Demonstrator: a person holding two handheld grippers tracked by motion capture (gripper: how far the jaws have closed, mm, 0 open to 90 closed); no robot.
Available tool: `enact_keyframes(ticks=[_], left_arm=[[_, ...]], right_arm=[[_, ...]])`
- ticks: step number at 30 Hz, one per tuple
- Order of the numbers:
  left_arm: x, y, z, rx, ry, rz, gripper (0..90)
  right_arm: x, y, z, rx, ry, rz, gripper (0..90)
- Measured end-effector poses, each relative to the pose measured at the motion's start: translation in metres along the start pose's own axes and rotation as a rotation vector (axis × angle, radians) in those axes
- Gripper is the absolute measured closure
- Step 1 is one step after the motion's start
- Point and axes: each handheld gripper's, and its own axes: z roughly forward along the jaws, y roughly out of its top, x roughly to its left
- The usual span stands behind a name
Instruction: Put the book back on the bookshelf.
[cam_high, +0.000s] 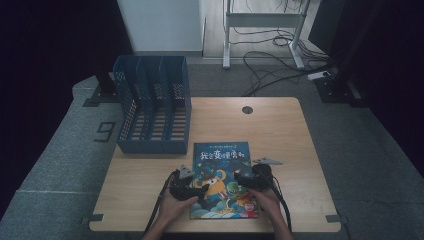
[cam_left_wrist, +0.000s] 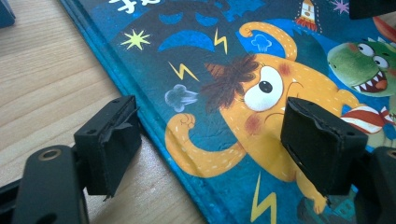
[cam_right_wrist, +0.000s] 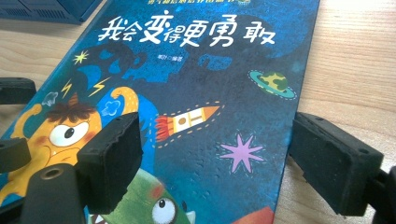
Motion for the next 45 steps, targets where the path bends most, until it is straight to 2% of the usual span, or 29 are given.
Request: enact_keyframes(ticks=[4, 5, 6, 7, 8, 9, 10, 13, 16, 20, 23, 26, 33, 34, 37, 39, 40, 45], left_arm=[[0.001, 0.0, 0.0, 0.001, -0.006, -0.005, 20.2], [0.0, 0.0, 0.0, 0.0, -0.003, -0.004, 20.2], [0.0, 0.0, 0.0, 0.0, -0.002, -0.003, 20.2], [0.0, 0.0, 0.0, 0.0, -0.002, -0.001, 20.2], [0.0, 0.0, 0.0, 0.0, -0.002, -0.001, 20.2], [0.0, 0.0, 0.0, 0.0, -0.003, -0.001, 20.2], [0.001, 0.0, 0.0, -0.001, -0.007, -0.003, 20.4], [0.001, 0.0, 0.0, -0.001, -0.008, -0.002, 20.5], [0.001, 0.0, 0.0, -0.001, -0.001, 0.003, 20.4], [0.0, 0.0, 0.0, -0.001, 0.002, 0.004, 20.3], [0.0, 0.0, 0.0, 0.0, 0.002, 0.004, 20.3], [0.0, 0.0, 0.0, -0.001, 0.0, 0.002, 20.1], [0.0, 0.0, 0.0, -0.001, 0.001, -0.001, 20.3], [0.0, 0.0, 0.0, 0.0, 0.002, 0.0, 20.7], [0.0, 0.0, 0.0, -0.001, 0.0, -0.001, 20.7], [0.0, 0.0, 0.0, 0.0, 0.003, 0.001, 20.6], [0.0, 0.0, 0.0, -0.002, 0.002, -0.002, 19.9], [0.002, 0.0, -0.001, -0.003, -0.012, -0.015, 19.7]], right_arm=[[0.0, 0.001, -0.002, -0.004, 0.012, 0.006, 16.0], [0.001, 0.001, -0.003, -0.011, 0.022, 0.006, 21.4], [0.0, 0.001, -0.005, -0.018, 0.092, 0.018, 27.2], [0.001, 0.001, -0.005, -0.027, 0.203, 0.055, 25.4], [0.007, 0.002, -0.004, -0.033, 0.229, 0.053, 24.5], [0.007, 0.002, -0.004, -0.033, 0.229, 0.053, 24.5], [0.02, 0.004, -0.002, -0.034, 0.112, -0.049, 21.1], [0.02, 0.005, 0.0, -0.031, 0.098, -0.049, 20.0], [0.009, 0.004, 0.002, -0.029, 0.024, -0.047, 19.0], [-0.005, 0.003, 0.001, -0.038, 0.029, 0.001, 19.3], [-0.005, 0.002, 0.002, -0.037, 0.018, -0.006, 18.5], [-0.007, 0.001, 0.006, -0.013, 0.003, -0.005, 17.7], [-0.006, 0.0, 0.008, -0.01, 0.009, -0.009, 16.1], [-0.008, 0.001, 0.006, -0.013, 0.033, 0.019, 16.6], [-0.013, 0.003, 0.001, -0.024, 0.086, 0.058, 16.8], [-0.014, 0.003, -0.002, -0.029, 0.102, 0.069, 16.7], [-0.016, 0.005, -0.005, -0.047, 0.132, 0.094, 16.7], [-0.019, 0.006, -0.01, -0.056, 0.172, 0.116, 16.5]])
